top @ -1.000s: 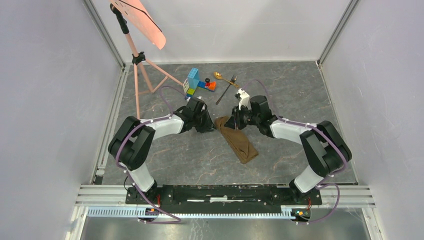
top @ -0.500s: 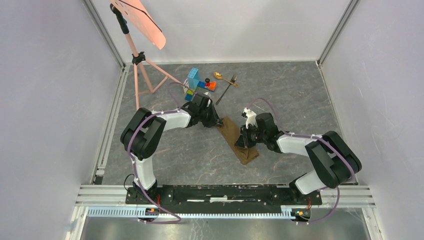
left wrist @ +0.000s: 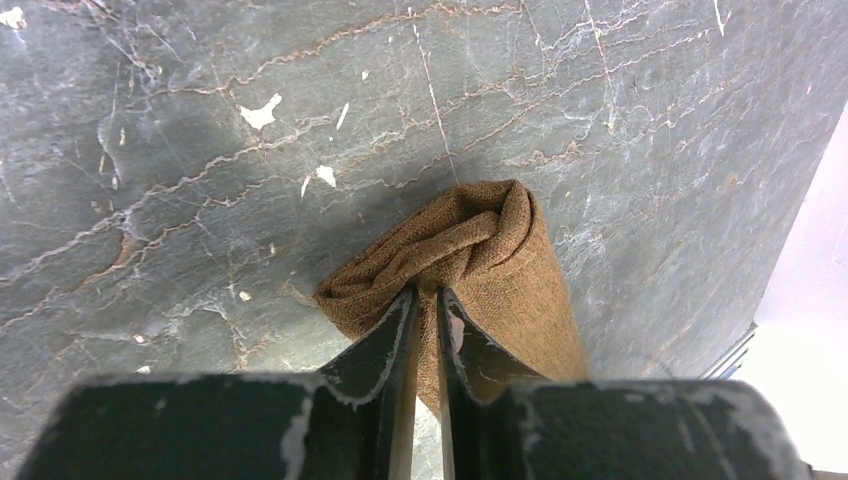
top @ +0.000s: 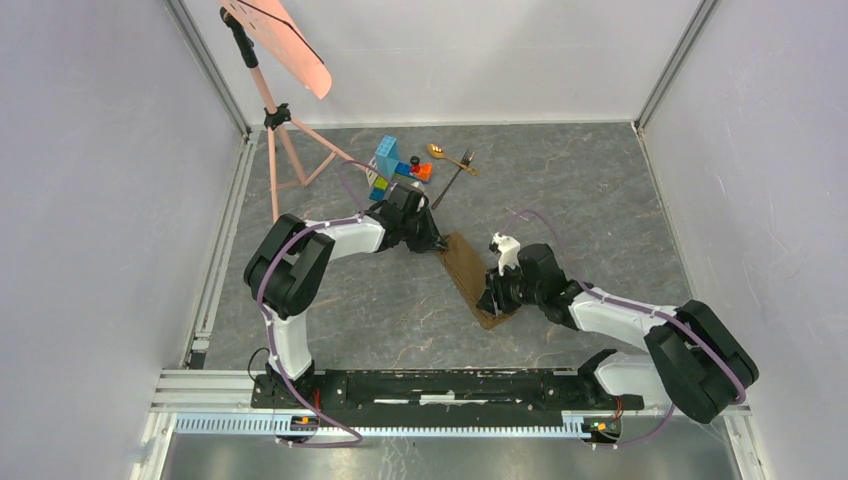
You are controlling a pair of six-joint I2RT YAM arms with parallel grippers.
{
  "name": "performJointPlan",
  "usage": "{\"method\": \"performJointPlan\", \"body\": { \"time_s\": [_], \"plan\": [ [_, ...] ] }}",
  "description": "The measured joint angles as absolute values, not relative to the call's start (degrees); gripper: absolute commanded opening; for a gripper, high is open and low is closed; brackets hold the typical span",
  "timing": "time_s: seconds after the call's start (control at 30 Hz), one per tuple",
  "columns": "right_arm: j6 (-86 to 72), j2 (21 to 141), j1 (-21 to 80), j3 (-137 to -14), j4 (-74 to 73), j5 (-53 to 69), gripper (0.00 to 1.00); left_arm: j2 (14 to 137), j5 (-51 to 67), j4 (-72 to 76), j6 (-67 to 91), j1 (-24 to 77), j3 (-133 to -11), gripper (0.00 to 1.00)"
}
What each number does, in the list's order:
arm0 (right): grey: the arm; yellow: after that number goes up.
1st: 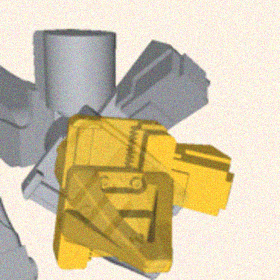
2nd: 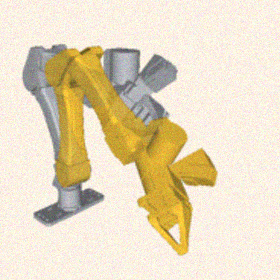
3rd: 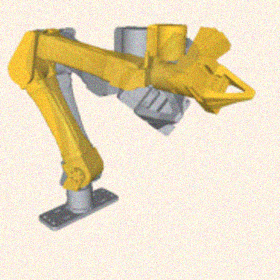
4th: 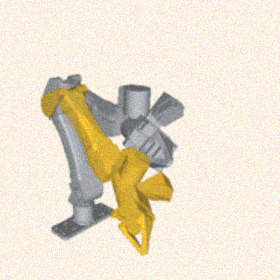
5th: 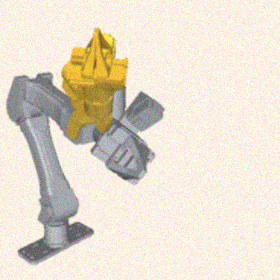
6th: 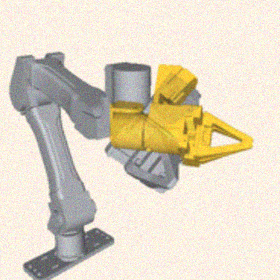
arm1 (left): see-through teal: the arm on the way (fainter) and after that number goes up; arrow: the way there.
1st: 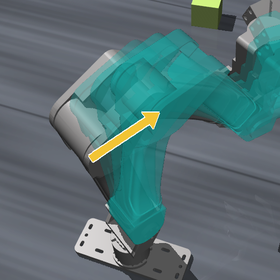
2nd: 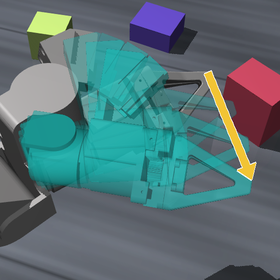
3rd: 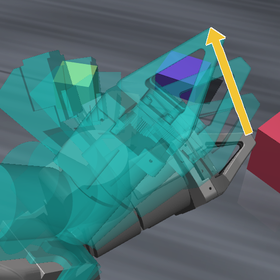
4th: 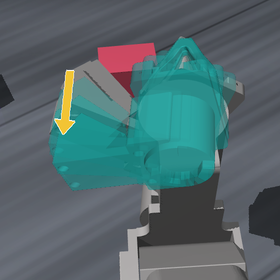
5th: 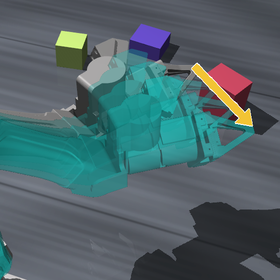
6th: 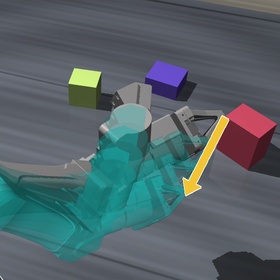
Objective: Fold the napkin into a case and place the utensils inside
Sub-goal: Smooth out the smaller rectangle-folded napkin at the center of the board, then pick up the smaller rectangle-folded napkin from the center of the board.
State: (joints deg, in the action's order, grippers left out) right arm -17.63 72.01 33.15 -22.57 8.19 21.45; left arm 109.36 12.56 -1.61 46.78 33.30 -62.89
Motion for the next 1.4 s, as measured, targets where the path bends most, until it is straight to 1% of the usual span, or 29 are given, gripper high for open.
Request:
{"method": "performJointPlan", "body": {
  "time_s": [0.1,0.17,0.23,0.3,0.33,0.47,0.57,0.63,0.7,0.87,1.07,1.3,1.37,1.4],
  "plan": [
    [-17.06,71.44,34.87,-21.69,7.51,19.07,0.46,109.25,12.56,-1.96,46.78,33.39,-63.07,0.24],
    [-16.21,70.22,35.66,-21.98,6.0,17.26,0.51,108.71,12.49,-2.83,46.68,33.43,-63.18,0.3],
    [-15.16,69.3,36.21,-22.85,3.95,15.7,0.59,107.59,12.23,-4.56,46.04,33.45,-63.18,0.36],
    [-13.58,68.88,36.99,-24.84,1.69,13.89,0.69,105.62,12.03,-6.61,45.36,33.47,-63.18,0.41],
    [-12.91,68.88,37.41,-25.98,1.13,13.08,0.72,104.27,11.84,-7.88,44.88,33.45,-63.18,0.43],
    [-8.84,71.02,40.58,-32.69,-2.2,8.91,0.76,98.13,10.52,-12.05,42.74,33.39,-63.18,0.49],
    [-5.98,75.61,43.99,-38.89,-4.51,3.84,0.75,92.42,9.13,-14.79,40.82,32.93,-63.02,0.51],
    [-4.67,78.37,46.17,-41.93,-5.91,0.4,0.7,88.92,8.49,-15.38,40.12,32.27,-62.04,0.51],
    [-3.73,80.77,48.01,-44.36,-7.27,-3.05,0.65,85.1,7.6,-16.08,39.59,31.14,-59.75,0.52],
    [-2.81,85.69,50.94,-47.81,-10.26,-9.78,0.62,78.32,5.41,-18.09,39.44,28.42,-52.49,0.53],
    [-2.76,90.15,52.75,-48.66,-11.97,-14.41,0.59,73.78,3.36,-20.08,39.44,27.7,-46.44,0.52],
    [-3.77,94.61,54.78,-50.24,-12.64,-18.55,0.61,71.16,3.29,-19.99,39.46,27.7,-45.52,0.52],
    [-4.32,95.26,55.46,-50.68,-12.56,-19.73,0.58,70.89,3.31,-20.01,39.46,27.7,-45.52,0.52],
    [-4.58,95.59,55.72,-50.96,-12.49,-20.51,0.52,70.78,3.31,-20.01,39.46,27.7,-45.52,0.52]
  ]
}}
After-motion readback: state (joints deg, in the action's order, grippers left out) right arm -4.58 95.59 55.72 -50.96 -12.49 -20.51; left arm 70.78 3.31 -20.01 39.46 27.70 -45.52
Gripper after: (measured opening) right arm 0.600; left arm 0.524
